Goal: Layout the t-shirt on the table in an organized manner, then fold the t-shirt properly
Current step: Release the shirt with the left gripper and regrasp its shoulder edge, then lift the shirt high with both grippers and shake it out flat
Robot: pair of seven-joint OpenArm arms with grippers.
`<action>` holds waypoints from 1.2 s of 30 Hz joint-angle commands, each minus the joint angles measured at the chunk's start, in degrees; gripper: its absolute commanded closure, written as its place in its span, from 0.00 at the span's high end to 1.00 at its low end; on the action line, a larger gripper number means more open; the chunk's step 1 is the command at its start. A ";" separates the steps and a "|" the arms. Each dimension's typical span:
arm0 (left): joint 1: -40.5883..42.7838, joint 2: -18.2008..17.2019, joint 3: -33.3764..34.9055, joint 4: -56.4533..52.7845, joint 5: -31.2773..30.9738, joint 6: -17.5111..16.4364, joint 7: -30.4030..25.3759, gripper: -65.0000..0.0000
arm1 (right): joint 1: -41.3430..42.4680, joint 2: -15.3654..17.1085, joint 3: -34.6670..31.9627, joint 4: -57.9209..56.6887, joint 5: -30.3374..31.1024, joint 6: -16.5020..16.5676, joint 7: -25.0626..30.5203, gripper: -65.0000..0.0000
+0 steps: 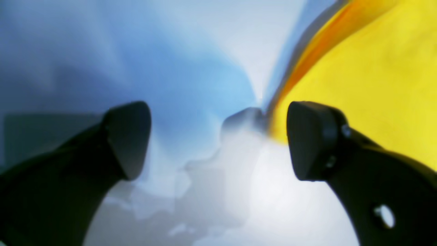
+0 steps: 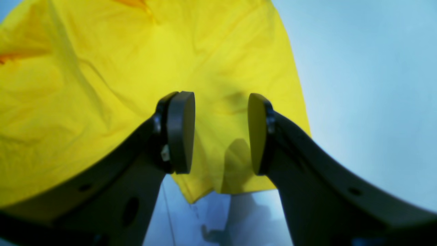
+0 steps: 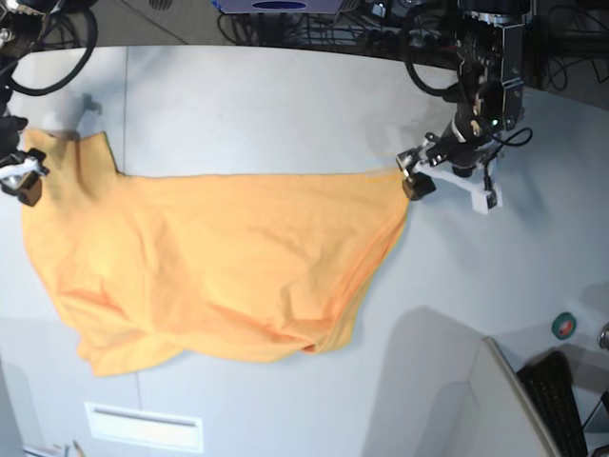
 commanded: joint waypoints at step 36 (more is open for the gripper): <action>-7.33 -3.48 2.77 -6.78 -0.78 -0.16 0.53 0.00 | 11.50 15.05 5.20 -42.12 0.48 7.90 5.97 0.40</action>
